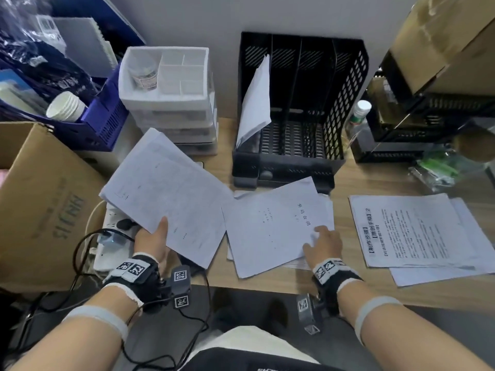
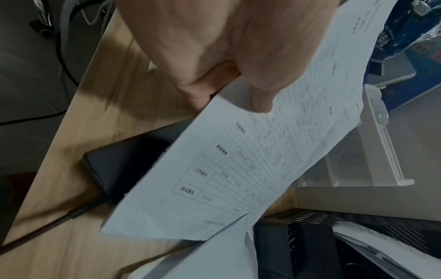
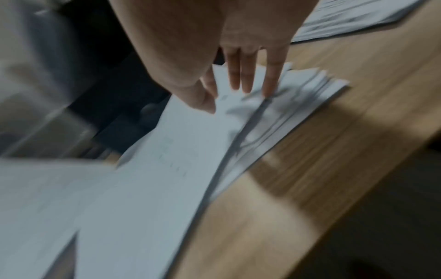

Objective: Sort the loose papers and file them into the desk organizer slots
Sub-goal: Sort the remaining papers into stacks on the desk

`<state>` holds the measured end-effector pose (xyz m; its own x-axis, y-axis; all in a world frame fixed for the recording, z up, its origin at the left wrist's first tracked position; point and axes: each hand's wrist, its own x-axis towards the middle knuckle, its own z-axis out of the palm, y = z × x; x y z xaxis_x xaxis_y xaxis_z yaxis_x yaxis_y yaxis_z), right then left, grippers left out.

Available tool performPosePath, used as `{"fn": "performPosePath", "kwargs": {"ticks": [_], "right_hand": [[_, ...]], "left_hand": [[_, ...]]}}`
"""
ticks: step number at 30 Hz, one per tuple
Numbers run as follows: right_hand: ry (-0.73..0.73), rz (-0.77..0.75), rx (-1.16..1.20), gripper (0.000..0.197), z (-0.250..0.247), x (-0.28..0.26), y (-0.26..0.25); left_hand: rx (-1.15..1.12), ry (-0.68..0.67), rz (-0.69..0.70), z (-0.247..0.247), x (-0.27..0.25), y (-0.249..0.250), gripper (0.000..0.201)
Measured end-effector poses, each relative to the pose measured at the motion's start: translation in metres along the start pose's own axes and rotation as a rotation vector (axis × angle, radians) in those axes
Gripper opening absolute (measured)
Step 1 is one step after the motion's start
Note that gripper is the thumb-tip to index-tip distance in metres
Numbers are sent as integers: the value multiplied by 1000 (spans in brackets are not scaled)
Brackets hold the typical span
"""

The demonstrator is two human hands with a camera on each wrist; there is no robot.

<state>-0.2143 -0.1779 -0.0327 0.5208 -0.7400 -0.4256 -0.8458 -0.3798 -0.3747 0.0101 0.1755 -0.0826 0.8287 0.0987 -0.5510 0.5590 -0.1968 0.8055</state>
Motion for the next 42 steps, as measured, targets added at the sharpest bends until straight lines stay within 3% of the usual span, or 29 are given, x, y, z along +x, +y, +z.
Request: {"fn": "performPosePath", "kwargs": {"ticks": [3,5,8,12,14,17,21,25,27,29,30,32,35,39,42], "right_hand": [[-3,242,-42,71,-10,20,15],[-33,260,-104,76,-14,29,17],[-43,264,-148,69,-13,40,21],[-84,276,-73,62,-12,43,28],[-111,265,-80,69,-12,38,29],[13,145,-129,64,-13,34,28],[-11,18,-108,65,-14,43,19],[-31,23,-96,69,-14,61,11],[-79,48,-79,59,-16,67,7],[-150,86,-2,30,-15,72,5],[-191,89,47,31,-13,73,3],[-226,35,131,42,-11,73,0],[-124,-105,228,23,-18,66,-7],[-25,-334,333,19,-59,50,-31],[-9,-639,284,14,-110,29,-67]], "left_hand": [[34,6,53,4,-35,30,58],[51,6,94,10,-60,49,53],[83,0,167,16,-82,68,47],[172,-53,265,16,-94,87,37],[212,-99,305,17,-95,93,35],[260,-118,351,22,-96,100,19],[295,-167,395,29,-94,100,43],[279,-191,352,33,-96,101,48],[269,-203,324,32,-96,102,50],[270,-215,298,29,-95,104,52],[271,-223,295,28,-95,105,46],[263,-231,297,27,-94,105,26],[247,-239,296,26,-90,105,13],[295,-276,361,34,-88,115,12],[394,-370,473,49,-89,127,23]]}}
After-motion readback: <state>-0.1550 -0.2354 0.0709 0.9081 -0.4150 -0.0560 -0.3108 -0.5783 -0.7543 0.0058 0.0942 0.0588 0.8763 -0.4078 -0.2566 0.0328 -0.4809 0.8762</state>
